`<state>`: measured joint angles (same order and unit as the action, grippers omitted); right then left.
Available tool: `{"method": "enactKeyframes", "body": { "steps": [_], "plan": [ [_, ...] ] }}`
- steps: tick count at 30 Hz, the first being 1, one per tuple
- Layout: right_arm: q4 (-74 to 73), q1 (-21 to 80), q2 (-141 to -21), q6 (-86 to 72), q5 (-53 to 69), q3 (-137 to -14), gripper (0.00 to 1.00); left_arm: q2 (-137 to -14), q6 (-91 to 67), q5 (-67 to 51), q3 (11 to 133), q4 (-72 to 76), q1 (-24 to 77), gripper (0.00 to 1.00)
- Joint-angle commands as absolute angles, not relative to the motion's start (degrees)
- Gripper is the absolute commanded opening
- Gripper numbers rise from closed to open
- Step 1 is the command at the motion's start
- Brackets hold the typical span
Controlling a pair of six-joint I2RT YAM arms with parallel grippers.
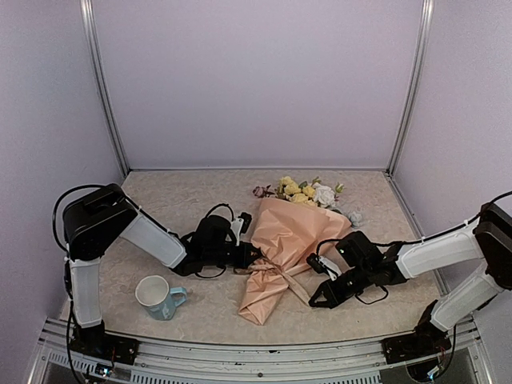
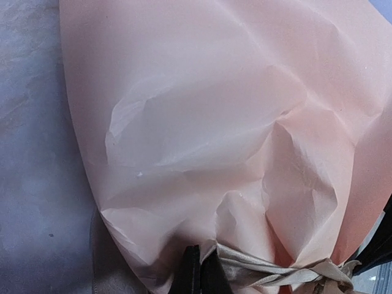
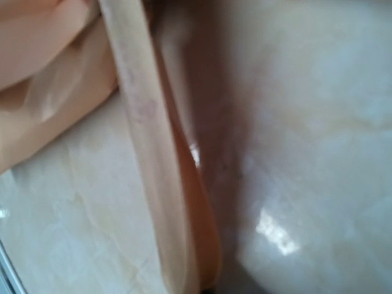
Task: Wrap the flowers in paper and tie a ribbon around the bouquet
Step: Tie the half-tied ribbon around the folded bouquet.
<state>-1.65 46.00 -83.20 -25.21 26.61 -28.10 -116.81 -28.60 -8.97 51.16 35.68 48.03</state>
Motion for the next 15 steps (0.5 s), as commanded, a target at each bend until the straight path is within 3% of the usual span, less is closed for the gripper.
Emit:
{"method": "enactKeyframes", "body": {
  "steps": [1,15],
  "plan": [
    [-5.0,46.3,-81.9,-25.8,26.7,-25.5,0.0,-115.1,-24.8,-1.4,51.1,29.7,47.4,0.0],
    [-4.4,46.4,-80.7,-27.6,26.8,-24.2,0.0,-116.1,-23.9,-1.5,51.3,28.3,47.6,0.0]
  ]
}}
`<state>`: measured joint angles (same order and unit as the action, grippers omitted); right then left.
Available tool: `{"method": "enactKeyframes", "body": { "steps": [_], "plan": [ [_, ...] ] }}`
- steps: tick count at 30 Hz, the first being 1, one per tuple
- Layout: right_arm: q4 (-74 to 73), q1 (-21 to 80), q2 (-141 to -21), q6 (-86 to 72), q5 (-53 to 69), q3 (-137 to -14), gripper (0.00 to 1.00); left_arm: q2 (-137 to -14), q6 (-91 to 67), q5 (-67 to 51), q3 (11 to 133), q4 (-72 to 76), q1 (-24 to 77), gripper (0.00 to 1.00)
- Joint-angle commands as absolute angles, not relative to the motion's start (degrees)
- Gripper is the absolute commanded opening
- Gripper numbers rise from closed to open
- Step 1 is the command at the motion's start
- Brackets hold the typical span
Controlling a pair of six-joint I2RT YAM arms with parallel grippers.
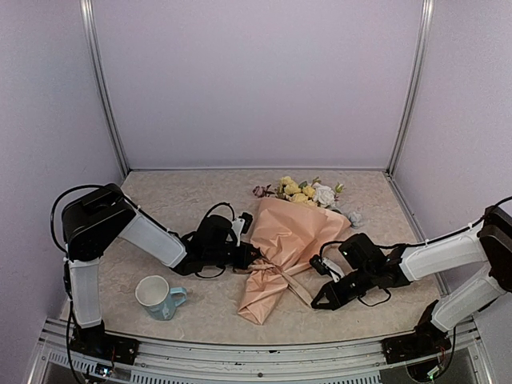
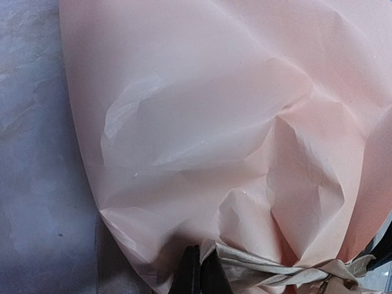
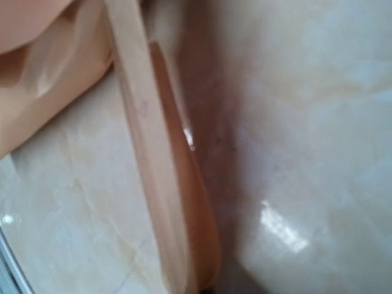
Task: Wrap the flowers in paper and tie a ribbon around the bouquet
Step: Tie the half-tied ribbon around the folded bouquet, then reset both arms
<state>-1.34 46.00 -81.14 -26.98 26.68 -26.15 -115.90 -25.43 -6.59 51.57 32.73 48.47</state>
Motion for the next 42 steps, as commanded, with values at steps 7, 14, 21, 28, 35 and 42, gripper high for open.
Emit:
{"method": "enactKeyframes", "body": {
  "steps": [7,14,21,28,35,42],
  "plan": [
    [-4.5,46.4,-80.8,-26.7,25.7,-27.0,0.0,-116.9,-22.3,-5.5,52.4,29.7,49.2,0.0],
    [-8.9,46.4,-78.8,-24.2,21.3,-31.4,0.22,-113.4,-21.9,-8.9,50.9,32.2,49.6,0.08],
    [-13.5,46.0,-74.5,-22.7,16.9,-35.6,0.39,-104.8,-16.8,-7.5,53.5,27.8,50.1,0.4],
    [-16.5,43.1,-68.6,-23.7,10.2,-36.7,0.47,-98.6,-16.1,1.0,52.5,21.6,48.5,0.51],
    [-14.5,36.7,-70.9,-29.4,1.0,-35.7,0.37,-102.3,-22.0,2.7,50.0,14.5,44.5,0.29],
    [-5.7,30.7,-79.6,-29.4,3.7,-33.7,0.35,-109.0,-20.7,-2.5,51.3,16.2,48.3,0.25]
  ]
}}
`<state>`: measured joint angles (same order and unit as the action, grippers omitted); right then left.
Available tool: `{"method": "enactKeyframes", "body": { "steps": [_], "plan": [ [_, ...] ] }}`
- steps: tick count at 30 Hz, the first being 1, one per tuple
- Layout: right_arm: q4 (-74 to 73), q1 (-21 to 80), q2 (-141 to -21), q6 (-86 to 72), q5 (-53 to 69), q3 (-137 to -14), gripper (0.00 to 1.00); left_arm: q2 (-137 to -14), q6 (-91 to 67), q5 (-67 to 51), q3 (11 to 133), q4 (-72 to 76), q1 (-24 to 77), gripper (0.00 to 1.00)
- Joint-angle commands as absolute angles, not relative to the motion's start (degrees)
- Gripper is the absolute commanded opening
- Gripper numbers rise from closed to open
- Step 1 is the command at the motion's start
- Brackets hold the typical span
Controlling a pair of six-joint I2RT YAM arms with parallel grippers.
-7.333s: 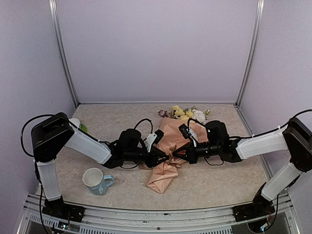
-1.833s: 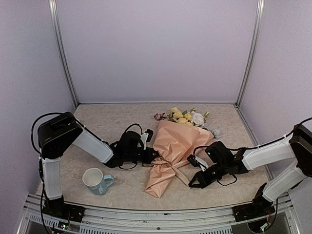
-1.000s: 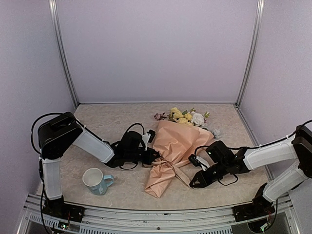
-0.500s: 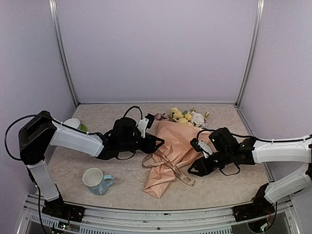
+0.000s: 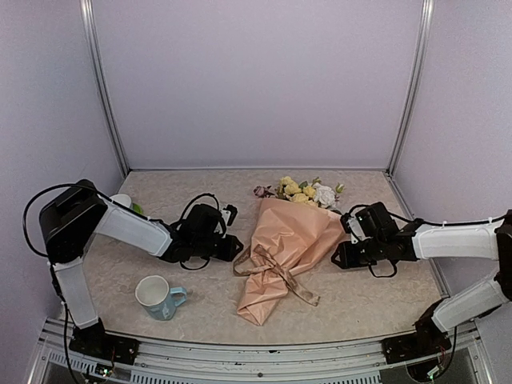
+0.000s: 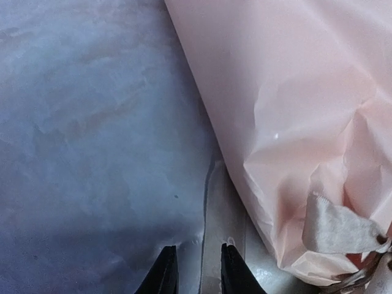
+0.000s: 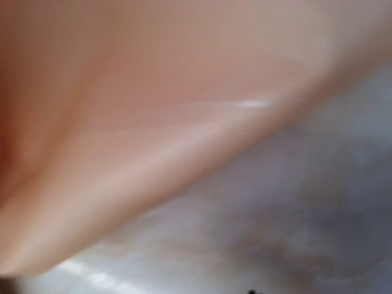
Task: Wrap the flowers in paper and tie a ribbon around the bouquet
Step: Reset both arms
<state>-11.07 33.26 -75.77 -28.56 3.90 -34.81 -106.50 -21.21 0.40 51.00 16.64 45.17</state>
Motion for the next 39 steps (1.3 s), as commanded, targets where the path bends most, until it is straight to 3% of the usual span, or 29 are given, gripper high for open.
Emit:
{"method": "enactKeyframes", "body": {
  "steps": [1,12,23,27,31,33,35,36,37,39],
  "plan": [
    [-4.7,29.9,-80.8,-29.1,3.7,-33.5,0.35,-109.7,-19.9,-2.6,52.0,15.9,49.2,0.25],
    [3.2,16.3,-89.1,-24.8,11.9,-35.7,0.33,-112.1,-20.6,-9.7,55.1,21.0,55.4,0.26],
    [-1.6,6.5,-80.4,-20.1,13.2,-39.5,0.37,-111.5,-17.5,-14.5,56.4,19.8,58.8,0.26],
    [-2.9,5.0,-77.5,-19.1,13.2,-39.5,0.39,-108.9,-16.5,-11.0,56.0,17.9,58.1,0.27],
    [-0.8,4.4,-72.2,-17.7,13.3,-37.0,0.48,-102.9,-15.8,-4.1,55.0,13.2,53.8,0.39],
    [1.1,4.4,-68.7,-17.1,12.5,-35.2,0.55,-97.9,-14.4,-0.5,54.4,11.3,51.5,0.5],
    [2.9,4.3,-65.5,-16.7,10.4,-33.0,0.62,-93.3,-12.5,2.5,54.1,10.0,48.8,0.66],
    [3.8,4.3,-64.1,-16.5,9.2,-32.2,0.65,-91.2,-11.3,3.9,53.9,9.4,47.3,0.86],
    [4.6,4.3,-63.0,-16.3,7.8,-31.5,0.67,-89.3,-10.1,5.3,53.9,8.9,45.6,0.97],
    [6.1,4.3,-61.0,-16.6,4.7,-30.1,0.7,-86.2,-8.9,9.3,53.8,7.1,41.8,0.99]
  ]
}}
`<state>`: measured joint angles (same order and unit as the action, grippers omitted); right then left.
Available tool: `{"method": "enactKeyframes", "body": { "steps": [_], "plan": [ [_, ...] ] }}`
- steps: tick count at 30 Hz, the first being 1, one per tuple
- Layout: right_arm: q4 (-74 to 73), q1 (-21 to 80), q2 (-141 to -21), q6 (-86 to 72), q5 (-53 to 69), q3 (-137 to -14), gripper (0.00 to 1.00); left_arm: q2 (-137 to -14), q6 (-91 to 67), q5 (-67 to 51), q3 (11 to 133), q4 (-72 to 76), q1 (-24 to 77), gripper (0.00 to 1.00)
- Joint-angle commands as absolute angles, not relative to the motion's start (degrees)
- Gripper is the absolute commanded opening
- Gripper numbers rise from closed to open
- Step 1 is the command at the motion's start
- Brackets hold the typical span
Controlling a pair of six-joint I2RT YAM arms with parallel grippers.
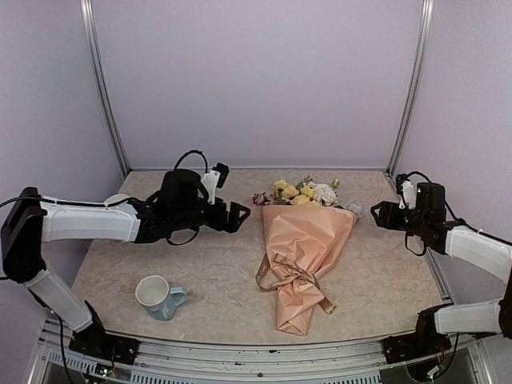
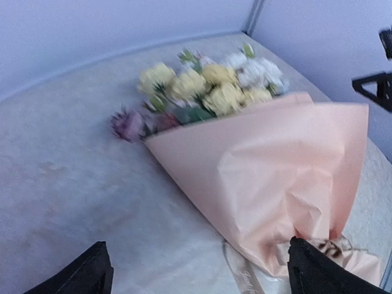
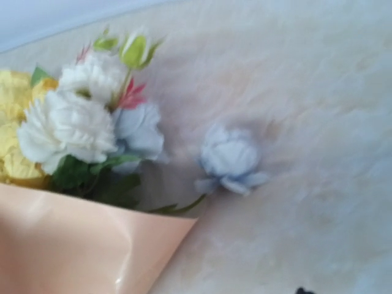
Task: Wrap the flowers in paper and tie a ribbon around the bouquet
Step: Reset both arms
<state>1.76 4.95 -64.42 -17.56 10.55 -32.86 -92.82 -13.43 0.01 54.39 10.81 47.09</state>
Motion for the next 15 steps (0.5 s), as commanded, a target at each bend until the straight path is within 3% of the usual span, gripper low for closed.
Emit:
{"method": "enactKeyframes", "body": {
  "steps": [1,8,15],
  "plan": [
    [7.0,4.3,-60.1,-17.0,3.3,-29.2,0.72,-84.8,-8.9,11.3,53.8,6.1,39.7,0.99],
    [15.3,4.3,-56.8,-20.1,-8.8,-23.0,0.83,-77.6,-12.5,17.8,46.6,6.4,23.2,0.99],
    [16.9,4.3,-59.6,-19.7,-12.8,-21.9,0.83,-77.2,-10.9,23.0,36.0,15.8,21.3,0.99]
  ]
}}
